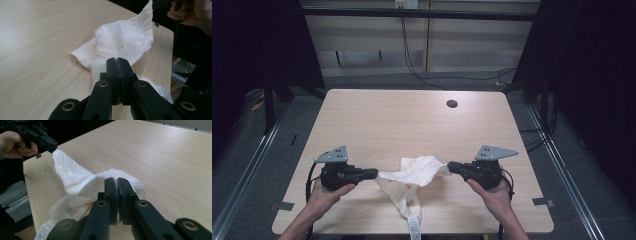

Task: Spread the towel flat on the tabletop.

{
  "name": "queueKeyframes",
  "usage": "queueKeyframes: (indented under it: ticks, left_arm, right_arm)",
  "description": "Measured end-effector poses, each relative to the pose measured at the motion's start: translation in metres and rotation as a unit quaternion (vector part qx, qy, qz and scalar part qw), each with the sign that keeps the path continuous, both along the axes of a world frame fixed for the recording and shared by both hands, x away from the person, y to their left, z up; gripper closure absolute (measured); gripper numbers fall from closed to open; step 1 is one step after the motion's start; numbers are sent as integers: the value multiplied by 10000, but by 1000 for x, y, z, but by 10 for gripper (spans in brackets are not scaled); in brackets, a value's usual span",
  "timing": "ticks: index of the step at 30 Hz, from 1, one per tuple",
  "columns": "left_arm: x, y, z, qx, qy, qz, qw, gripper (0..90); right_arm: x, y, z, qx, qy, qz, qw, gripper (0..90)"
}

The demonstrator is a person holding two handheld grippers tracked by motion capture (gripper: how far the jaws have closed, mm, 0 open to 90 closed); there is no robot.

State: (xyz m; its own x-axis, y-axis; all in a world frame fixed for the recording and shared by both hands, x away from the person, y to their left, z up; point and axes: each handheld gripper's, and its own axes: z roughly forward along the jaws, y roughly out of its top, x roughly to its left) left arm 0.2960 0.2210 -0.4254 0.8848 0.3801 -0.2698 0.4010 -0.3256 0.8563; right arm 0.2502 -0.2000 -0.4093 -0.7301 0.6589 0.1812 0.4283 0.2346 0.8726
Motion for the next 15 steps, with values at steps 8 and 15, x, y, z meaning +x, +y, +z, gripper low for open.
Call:
queueKeyframes:
  ticks: [8,15]
  left_arm:
    - [12,7,21,-204,-50,237,9995,891]
    - [17,7,44,-235,-235,267,9991,891]
  right_arm:
    - [8,-8,32,237,-330,-101,9991,874]
    - [14,-8,59,165,-502,-91,9986,875]
